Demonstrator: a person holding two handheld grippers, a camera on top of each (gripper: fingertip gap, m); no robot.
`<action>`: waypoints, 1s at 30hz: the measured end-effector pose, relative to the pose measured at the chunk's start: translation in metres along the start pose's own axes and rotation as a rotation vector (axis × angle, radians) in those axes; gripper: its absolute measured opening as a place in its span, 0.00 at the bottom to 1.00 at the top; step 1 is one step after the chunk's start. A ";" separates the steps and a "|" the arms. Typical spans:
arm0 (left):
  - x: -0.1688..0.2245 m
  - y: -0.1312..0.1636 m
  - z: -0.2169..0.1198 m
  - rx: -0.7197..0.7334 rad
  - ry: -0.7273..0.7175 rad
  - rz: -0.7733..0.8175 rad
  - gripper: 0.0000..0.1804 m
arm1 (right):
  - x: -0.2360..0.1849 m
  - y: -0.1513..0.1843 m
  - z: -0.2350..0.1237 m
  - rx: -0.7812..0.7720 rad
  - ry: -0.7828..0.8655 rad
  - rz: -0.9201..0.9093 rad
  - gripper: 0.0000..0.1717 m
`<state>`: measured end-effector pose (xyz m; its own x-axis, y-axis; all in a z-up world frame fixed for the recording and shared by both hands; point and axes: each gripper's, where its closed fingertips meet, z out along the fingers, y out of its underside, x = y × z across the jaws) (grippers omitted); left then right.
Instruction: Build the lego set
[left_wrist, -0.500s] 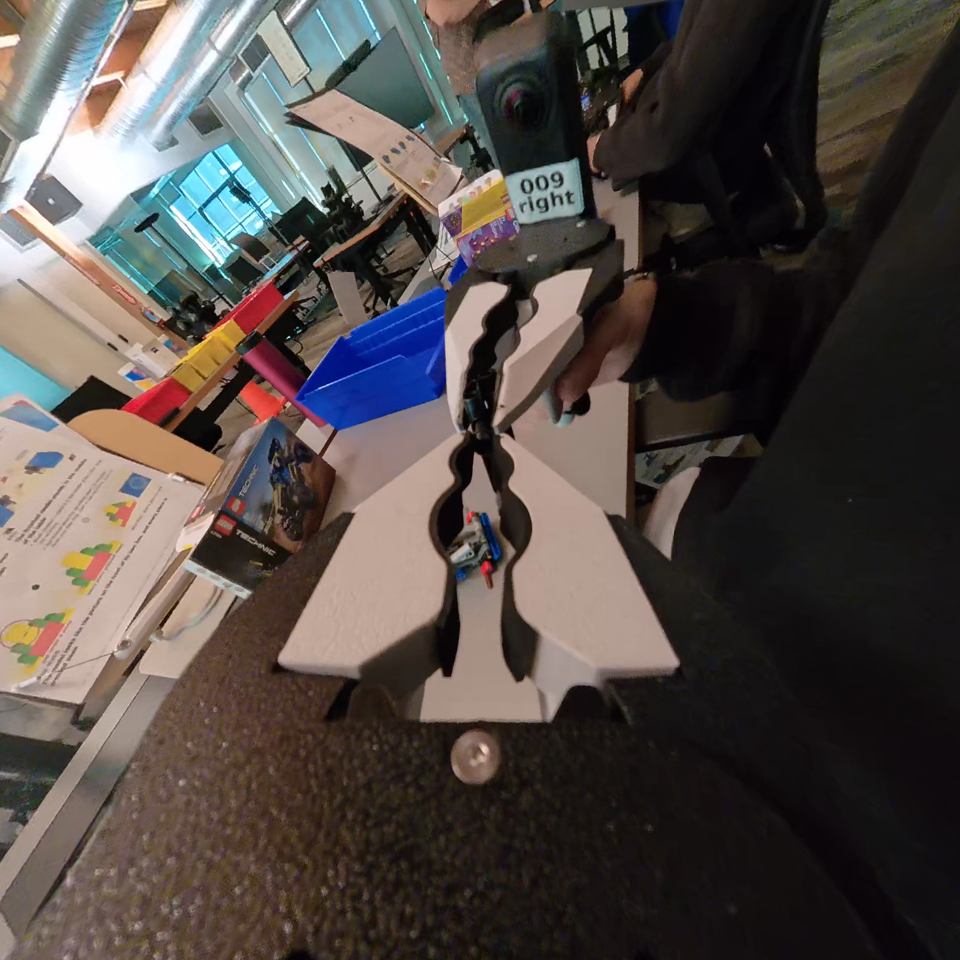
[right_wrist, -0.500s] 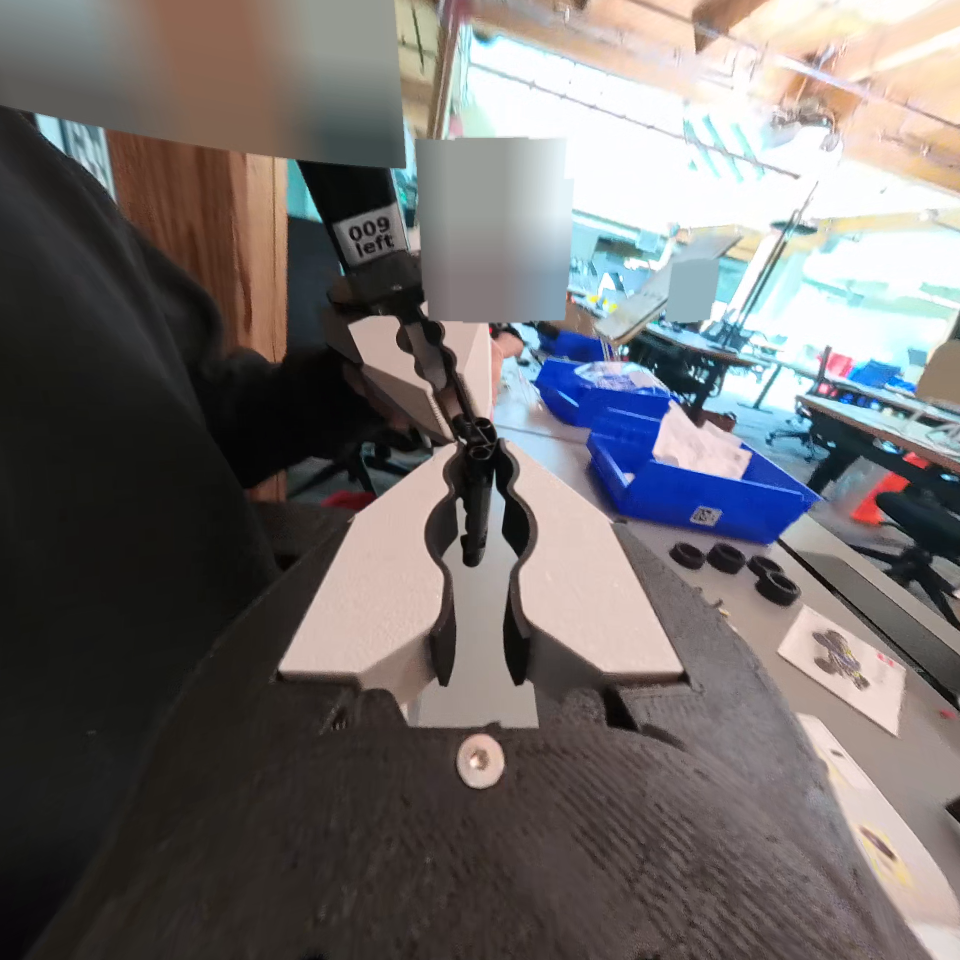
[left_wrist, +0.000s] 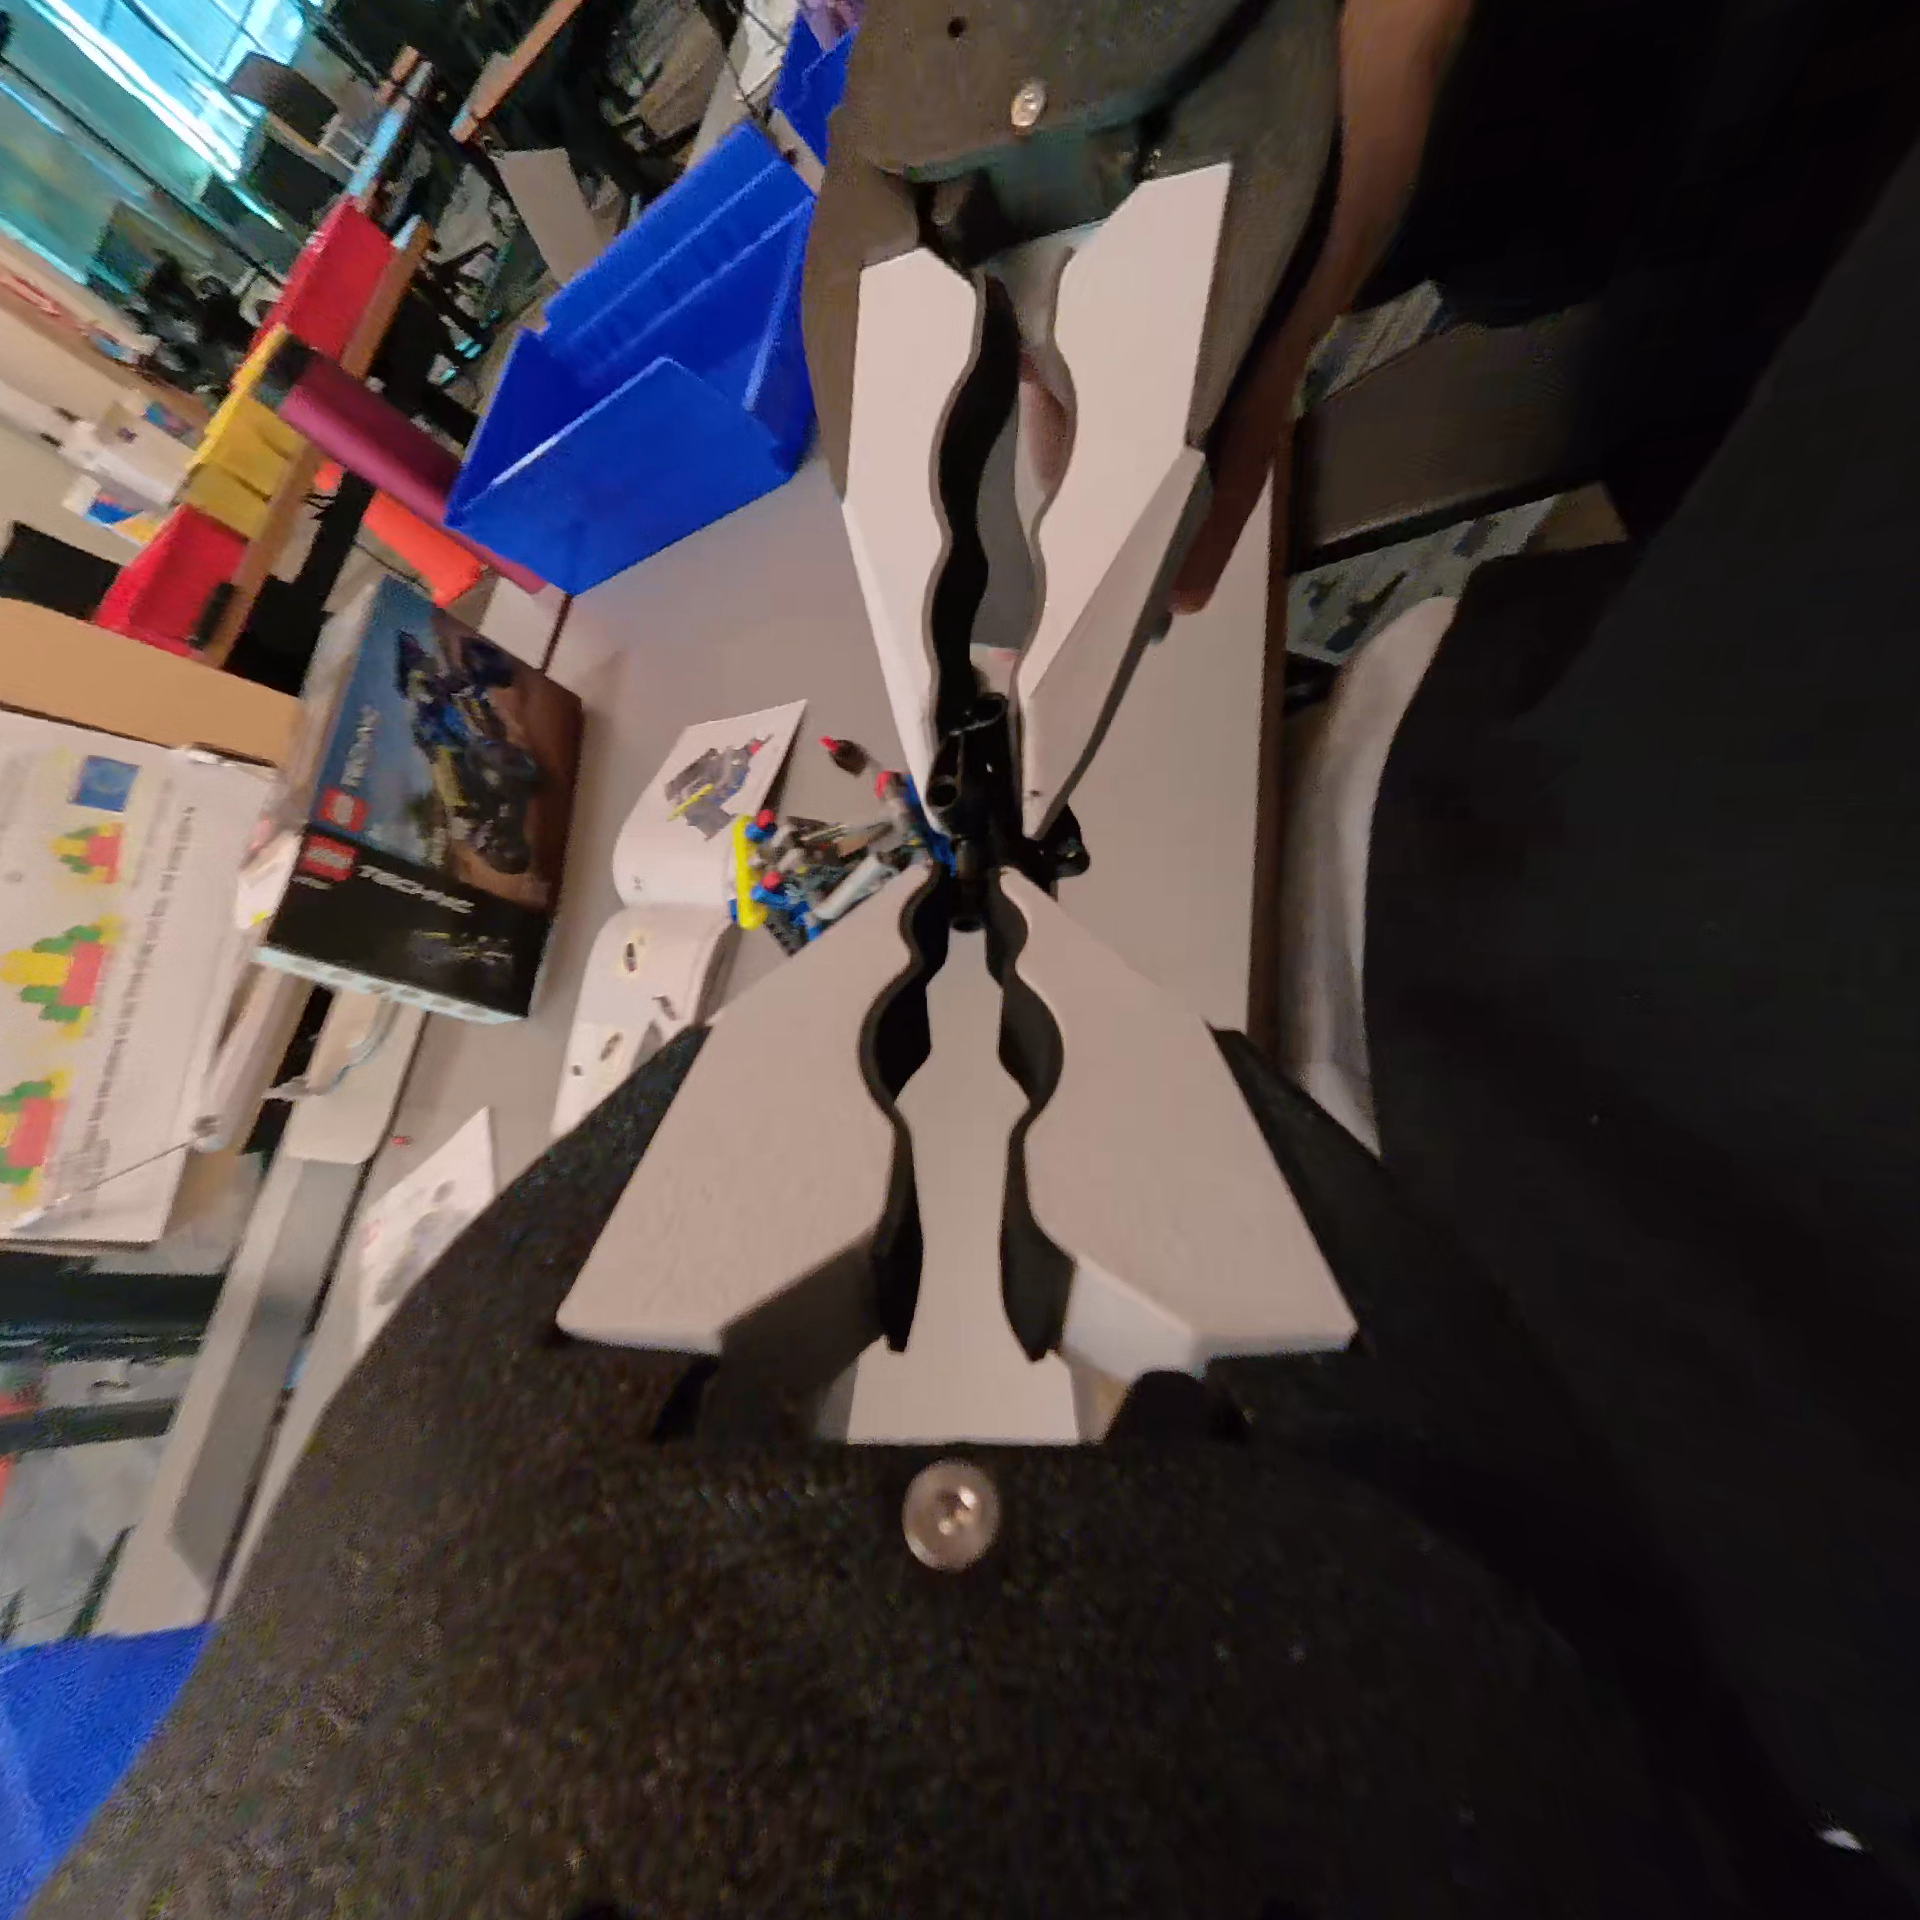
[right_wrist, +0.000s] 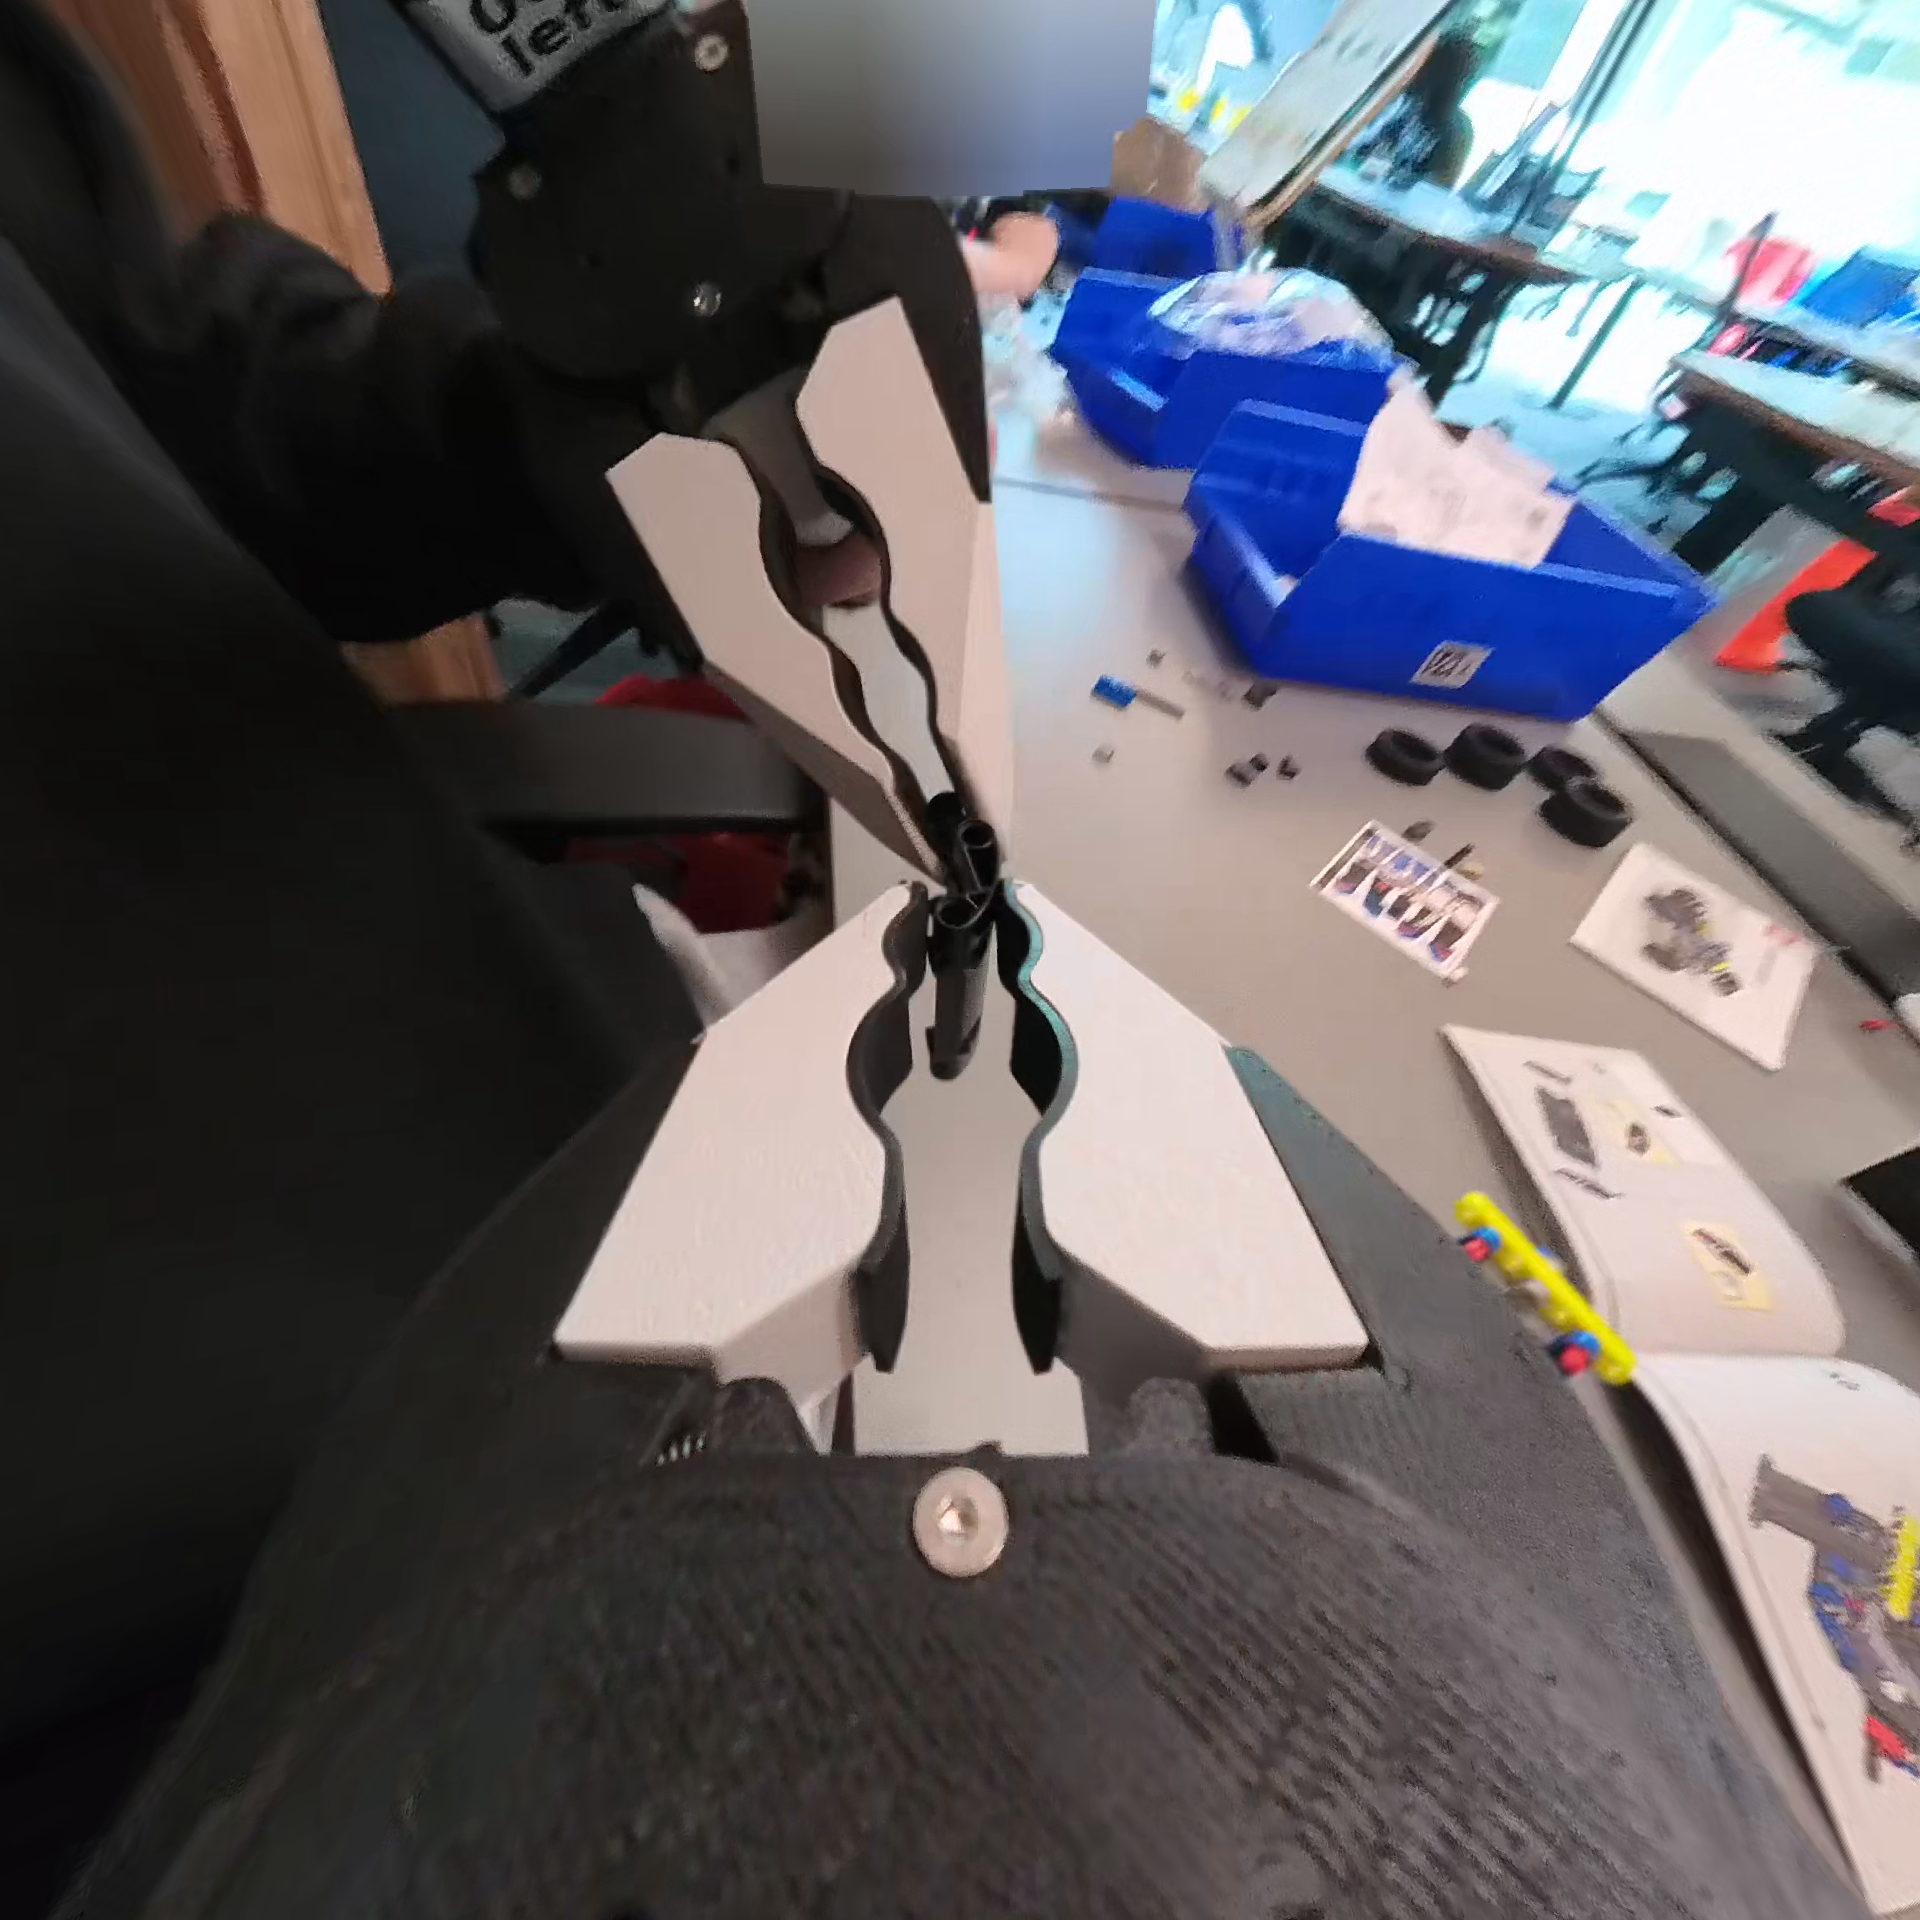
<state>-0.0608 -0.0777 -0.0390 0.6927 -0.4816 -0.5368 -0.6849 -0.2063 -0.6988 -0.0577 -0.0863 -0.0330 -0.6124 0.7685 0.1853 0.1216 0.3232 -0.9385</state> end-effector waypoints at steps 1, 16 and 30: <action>0.004 0.003 0.003 0.008 0.015 -0.013 0.02 | -0.002 0.006 -0.001 -0.014 -0.022 0.018 0.06; 0.028 0.055 0.039 0.000 0.051 -0.389 0.02 | 0.007 0.069 0.022 -0.118 0.071 0.127 0.04; 0.070 0.080 0.048 -0.114 0.123 -0.368 0.02 | -0.023 0.104 0.031 -0.408 0.102 0.009 0.05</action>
<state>-0.0563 -0.0866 -0.1548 0.8688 -0.4551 -0.1952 -0.4218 -0.4738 -0.7730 -0.0550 -0.0871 -0.1438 -0.5318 0.8164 0.2254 0.4380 0.4929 -0.7518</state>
